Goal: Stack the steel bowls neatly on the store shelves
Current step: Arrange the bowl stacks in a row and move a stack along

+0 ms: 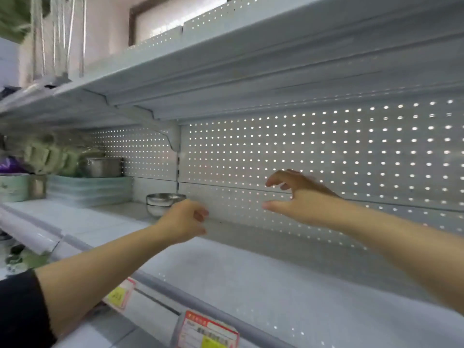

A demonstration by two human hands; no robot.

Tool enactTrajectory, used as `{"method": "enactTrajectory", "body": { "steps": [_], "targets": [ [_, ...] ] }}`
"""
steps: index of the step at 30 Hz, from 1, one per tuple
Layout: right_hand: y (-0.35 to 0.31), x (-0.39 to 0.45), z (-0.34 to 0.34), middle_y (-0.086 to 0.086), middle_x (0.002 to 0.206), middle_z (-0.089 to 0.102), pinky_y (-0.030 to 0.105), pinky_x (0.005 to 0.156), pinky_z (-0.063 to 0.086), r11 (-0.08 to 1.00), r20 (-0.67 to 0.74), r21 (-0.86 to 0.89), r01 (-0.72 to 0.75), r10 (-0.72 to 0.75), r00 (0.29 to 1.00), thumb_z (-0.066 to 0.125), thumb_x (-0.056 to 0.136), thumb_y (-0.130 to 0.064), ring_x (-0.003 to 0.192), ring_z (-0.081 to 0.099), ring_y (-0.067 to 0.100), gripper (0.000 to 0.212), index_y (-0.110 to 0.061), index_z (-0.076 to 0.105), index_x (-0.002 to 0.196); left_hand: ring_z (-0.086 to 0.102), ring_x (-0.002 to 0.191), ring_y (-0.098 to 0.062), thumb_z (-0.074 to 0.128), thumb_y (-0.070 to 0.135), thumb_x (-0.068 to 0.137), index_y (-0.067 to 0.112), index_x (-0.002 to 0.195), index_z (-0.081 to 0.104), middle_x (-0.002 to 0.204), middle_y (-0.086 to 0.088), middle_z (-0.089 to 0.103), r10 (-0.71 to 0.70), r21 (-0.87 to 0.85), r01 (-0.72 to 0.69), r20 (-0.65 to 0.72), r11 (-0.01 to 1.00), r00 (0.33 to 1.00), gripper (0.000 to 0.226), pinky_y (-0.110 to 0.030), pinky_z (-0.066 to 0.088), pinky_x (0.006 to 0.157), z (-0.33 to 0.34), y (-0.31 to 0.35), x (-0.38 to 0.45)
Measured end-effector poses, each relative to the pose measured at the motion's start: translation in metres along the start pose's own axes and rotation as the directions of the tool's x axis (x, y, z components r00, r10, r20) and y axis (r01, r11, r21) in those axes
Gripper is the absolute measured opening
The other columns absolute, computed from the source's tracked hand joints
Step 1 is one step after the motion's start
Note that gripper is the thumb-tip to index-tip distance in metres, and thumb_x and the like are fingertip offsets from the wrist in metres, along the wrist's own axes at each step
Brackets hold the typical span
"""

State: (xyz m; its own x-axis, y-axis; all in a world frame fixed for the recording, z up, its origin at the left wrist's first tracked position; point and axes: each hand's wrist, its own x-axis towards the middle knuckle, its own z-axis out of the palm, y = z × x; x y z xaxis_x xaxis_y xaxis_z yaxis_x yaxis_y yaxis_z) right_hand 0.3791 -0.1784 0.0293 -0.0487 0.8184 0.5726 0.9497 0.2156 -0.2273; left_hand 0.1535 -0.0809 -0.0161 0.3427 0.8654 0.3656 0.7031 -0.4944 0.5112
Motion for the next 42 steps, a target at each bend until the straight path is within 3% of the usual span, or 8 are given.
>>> {"method": "enactTrajectory", "body": {
  "steps": [6,10,15,19,23,28,35,42],
  "targets": [
    [-0.059,0.1,0.105,-0.004,0.129,0.044,0.026,0.078,0.035,0.997,0.087,0.049,-0.063,0.058,0.994,0.066,0.078,-0.049,0.097,0.046,0.012,0.053,-0.031,0.047,0.124,0.055,0.087,-0.021,0.071,0.002,0.075,0.005,0.121,0.058,0.09,-0.002,0.058,-0.24,-0.149,0.228,-0.071,0.962,0.968,0.048,-0.023,0.042,0.069,-0.05,-0.122,0.047],
    [-0.068,0.149,0.162,-0.001,0.13,0.044,0.026,0.077,0.037,0.977,0.135,0.133,-0.169,0.151,0.979,0.065,0.077,-0.051,0.091,0.049,0.011,0.057,-0.028,0.045,0.126,0.043,0.061,-0.008,0.067,-0.002,0.077,0.011,0.075,0.052,0.066,0.006,0.043,-0.309,-0.191,0.31,0.038,0.931,0.95,0.02,-0.016,0.035,0.052,-0.054,-0.163,0.098],
    [-0.074,0.192,0.213,-0.001,0.132,0.046,0.024,0.078,0.035,0.91,0.158,0.274,-0.311,0.276,0.948,0.069,0.078,-0.045,0.102,0.046,0.013,0.061,-0.025,0.045,0.131,0.05,0.117,-0.023,0.053,0.012,0.091,0.003,0.132,0.039,0.108,-0.014,0.052,-0.359,-0.166,0.369,0.087,0.915,0.929,0.044,-0.015,0.043,0.078,-0.042,-0.188,0.146],
    [-0.08,0.21,0.24,-0.002,0.122,0.047,0.023,0.081,0.036,0.868,0.2,0.336,-0.367,0.315,0.928,0.071,0.078,-0.042,0.106,0.049,0.016,0.064,-0.023,0.044,0.133,0.046,0.091,-0.018,0.056,0.002,0.086,0.008,0.088,0.043,0.083,-0.006,0.045,-0.357,-0.157,0.376,0.133,0.913,0.924,0.014,-0.023,0.037,0.066,-0.028,-0.212,0.168],
    [-0.08,0.217,0.26,-0.008,0.092,0.054,0.025,0.075,0.043,0.801,0.221,0.434,-0.411,0.348,0.911,0.075,0.075,-0.038,0.085,0.054,0.014,0.048,-0.021,0.054,0.114,0.054,0.087,-0.027,0.064,-0.007,0.075,0.0,0.099,0.053,0.091,-0.016,0.055,-0.313,-0.32,0.35,0.163,0.88,0.936,0.027,-0.026,0.042,0.07,-0.017,-0.221,0.173],
    [-0.076,0.211,0.259,-0.011,0.08,0.055,0.015,0.058,0.04,0.74,0.185,0.534,-0.41,0.371,0.91,0.079,0.072,-0.031,0.071,0.052,0.002,0.037,-0.022,0.055,0.098,0.05,0.087,-0.022,0.061,-0.011,0.077,0.0,0.098,0.054,0.094,-0.015,0.054,-0.271,-0.423,0.334,0.203,0.842,0.941,0.025,-0.026,0.042,0.077,-0.014,-0.212,0.176],
    [-0.042,0.152,0.18,0.006,0.085,0.066,0.033,0.068,0.051,0.717,0.156,0.547,-0.431,0.419,0.894,0.078,0.074,-0.027,0.074,0.061,0.02,0.037,-0.008,0.066,0.103,0.056,0.088,-0.024,0.059,-0.019,0.074,-0.008,0.087,0.062,0.088,-0.016,0.06,-0.087,-0.505,0.182,0.207,0.844,0.975,0.017,-0.031,0.043,0.081,0.002,-0.138,0.159],
    [0.039,0.029,0.058,-0.001,0.08,0.07,0.04,0.08,0.055,0.732,-0.065,0.483,-0.481,0.578,0.813,0.079,0.064,-0.043,0.072,0.062,0.016,0.029,-0.029,0.064,0.085,0.051,0.083,-0.023,0.064,-0.011,0.071,-0.007,0.087,0.067,0.082,-0.013,0.057,0.154,-0.518,-0.02,0.218,0.855,0.964,0.016,-0.03,0.036,0.075,0.076,0.023,0.118]
  ]
}}
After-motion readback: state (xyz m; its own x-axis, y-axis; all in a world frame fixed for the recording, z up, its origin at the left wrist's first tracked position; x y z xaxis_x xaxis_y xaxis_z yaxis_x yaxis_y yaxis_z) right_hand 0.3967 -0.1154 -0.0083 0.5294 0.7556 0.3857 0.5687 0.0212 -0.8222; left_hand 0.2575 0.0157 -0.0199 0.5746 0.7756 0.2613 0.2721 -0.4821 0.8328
